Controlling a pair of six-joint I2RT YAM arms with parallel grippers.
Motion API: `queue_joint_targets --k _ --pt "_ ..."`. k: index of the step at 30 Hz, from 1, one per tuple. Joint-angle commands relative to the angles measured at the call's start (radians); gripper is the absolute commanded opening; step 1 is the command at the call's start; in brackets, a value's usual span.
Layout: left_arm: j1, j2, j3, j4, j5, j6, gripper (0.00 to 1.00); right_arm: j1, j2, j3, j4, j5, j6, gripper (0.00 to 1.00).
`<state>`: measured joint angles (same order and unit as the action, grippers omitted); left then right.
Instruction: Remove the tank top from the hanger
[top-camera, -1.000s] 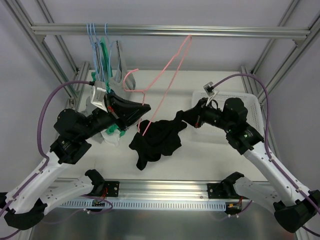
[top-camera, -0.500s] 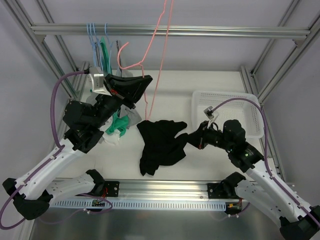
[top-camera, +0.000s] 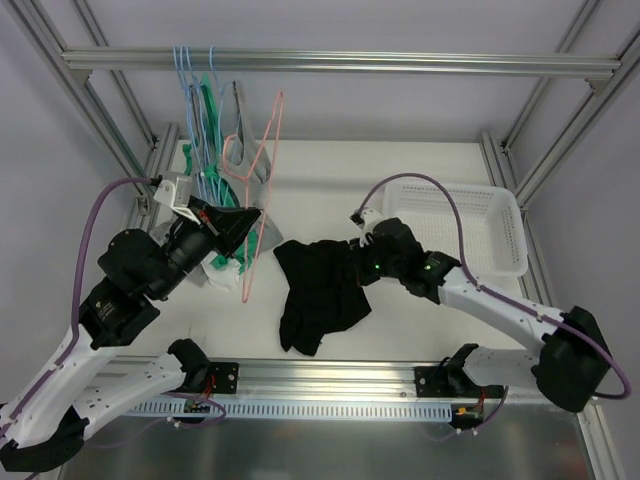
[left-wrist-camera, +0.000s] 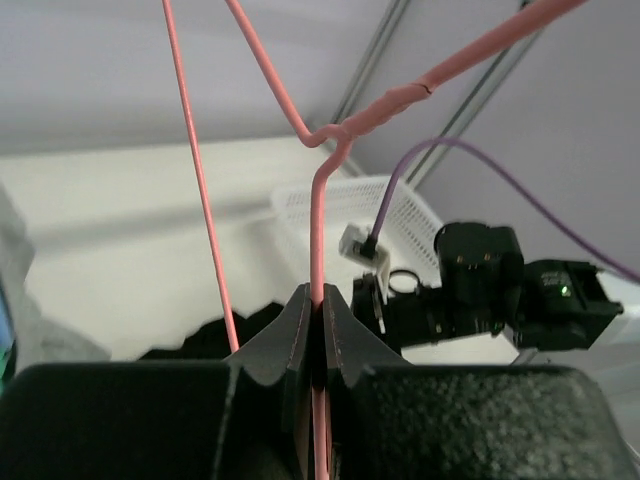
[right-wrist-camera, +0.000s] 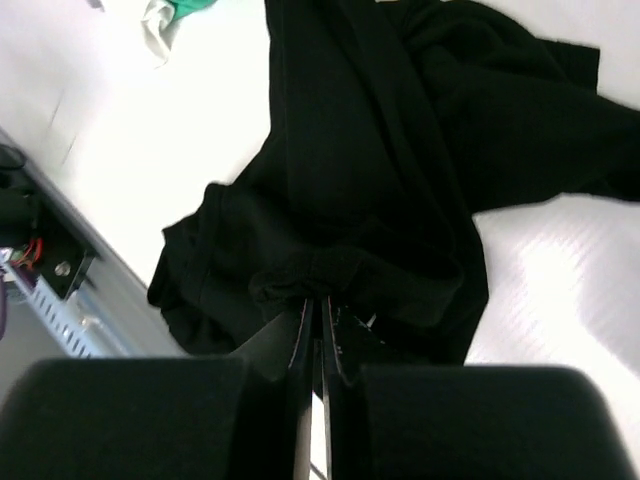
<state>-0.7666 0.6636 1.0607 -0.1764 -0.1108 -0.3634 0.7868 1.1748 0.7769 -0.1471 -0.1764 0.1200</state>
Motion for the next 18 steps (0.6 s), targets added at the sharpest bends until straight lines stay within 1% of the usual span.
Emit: queue_joint_targets --k 1,2,3,4,5,6,7,9,13,15,16,18 --pt "-0.008 0.011 0.042 -0.273 -0.082 -0.084 0.0 0.028 0.13 0.114 0.021 0.121 -0.042 0.06" --pt "-0.008 0.04 0.062 -0.306 -0.078 -0.095 0.0 0.028 0.161 0.148 0.009 0.129 -0.04 0.12" --pt "-0.008 0.056 0.071 -0.354 -0.064 -0.095 0.0 0.028 0.184 0.159 0.004 0.135 -0.031 0.23" --pt "-0.008 0.071 0.088 -0.371 -0.058 -0.097 0.0 0.028 0.207 0.163 0.003 0.137 -0.023 0.43" --pt "-0.01 0.105 0.099 -0.388 -0.053 -0.097 0.0 0.028 0.206 0.159 0.003 0.143 -0.013 0.52" --pt "-0.008 0.12 0.107 -0.412 -0.053 -0.097 0.0 0.028 0.2 0.151 0.003 0.167 0.009 0.79" --pt "-0.008 0.139 0.128 -0.426 -0.059 -0.1 0.0 0.026 0.188 0.142 0.001 0.192 0.015 0.87" --pt "-0.008 0.183 0.15 -0.445 -0.072 -0.108 0.0 0.028 0.131 0.128 -0.037 0.236 0.007 0.92" --pt "-0.008 0.263 0.226 -0.482 -0.11 -0.097 0.0 0.028 -0.012 0.11 -0.115 0.253 -0.017 0.93" --pt "-0.008 0.33 0.297 -0.488 -0.124 -0.075 0.0 0.028 -0.111 0.099 -0.147 0.273 -0.022 0.96" --pt "-0.008 0.356 0.352 -0.491 -0.128 -0.069 0.0 0.028 -0.142 0.087 -0.155 0.281 -0.026 0.97" --pt "-0.008 0.433 0.41 -0.495 -0.164 -0.054 0.0 0.028 -0.217 0.079 -0.181 0.296 -0.031 0.98"
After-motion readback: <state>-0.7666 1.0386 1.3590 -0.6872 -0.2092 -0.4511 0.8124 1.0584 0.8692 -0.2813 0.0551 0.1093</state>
